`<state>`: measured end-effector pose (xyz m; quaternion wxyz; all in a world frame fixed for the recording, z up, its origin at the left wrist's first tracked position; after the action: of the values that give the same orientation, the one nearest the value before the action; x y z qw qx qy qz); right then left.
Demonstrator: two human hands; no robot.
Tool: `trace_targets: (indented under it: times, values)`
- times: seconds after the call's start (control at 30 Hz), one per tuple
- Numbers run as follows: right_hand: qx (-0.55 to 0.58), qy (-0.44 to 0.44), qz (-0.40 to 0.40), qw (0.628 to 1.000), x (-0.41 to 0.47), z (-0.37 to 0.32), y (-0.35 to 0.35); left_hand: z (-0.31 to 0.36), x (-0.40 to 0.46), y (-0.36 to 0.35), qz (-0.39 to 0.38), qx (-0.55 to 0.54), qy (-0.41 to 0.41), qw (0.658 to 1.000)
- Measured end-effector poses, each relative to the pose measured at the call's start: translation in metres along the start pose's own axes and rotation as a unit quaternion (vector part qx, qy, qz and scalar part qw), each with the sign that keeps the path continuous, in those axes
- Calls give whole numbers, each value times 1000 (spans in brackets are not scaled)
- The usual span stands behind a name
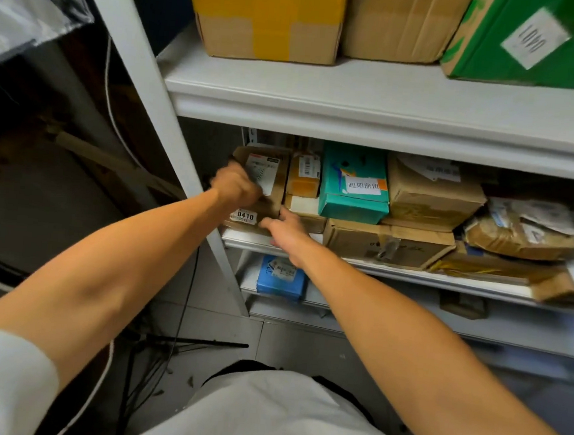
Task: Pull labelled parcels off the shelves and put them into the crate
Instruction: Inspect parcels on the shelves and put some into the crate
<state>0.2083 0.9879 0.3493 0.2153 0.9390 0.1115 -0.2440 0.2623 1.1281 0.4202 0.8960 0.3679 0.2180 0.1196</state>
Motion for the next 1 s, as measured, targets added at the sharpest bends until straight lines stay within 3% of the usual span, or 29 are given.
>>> trace_targets:
  times: [0.4, 0.73, 1.0]
  values:
    - [85, 78, 112, 987, -22, -39, 31, 47, -19, 37, 59, -1, -13, 998]
    - [163, 75, 108, 978, -44, -40, 33, 56, -37, 38, 69, 34, 4, 997]
    - [266, 13, 86, 960, -52, -4, 33, 88, -75, 28, 87, 114, -90, 986]
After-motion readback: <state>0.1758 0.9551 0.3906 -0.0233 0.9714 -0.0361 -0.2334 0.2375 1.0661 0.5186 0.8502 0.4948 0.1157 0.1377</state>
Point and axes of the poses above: each hand's wrist, its own x-axis towards the middle knuckle, its own y-axis out of the back of the hand, z = x × y, the point moved 9 cm from there along x, towards the middle knuckle, and after that the axes turned 13 degrees about -x, right-handed, at the moved point
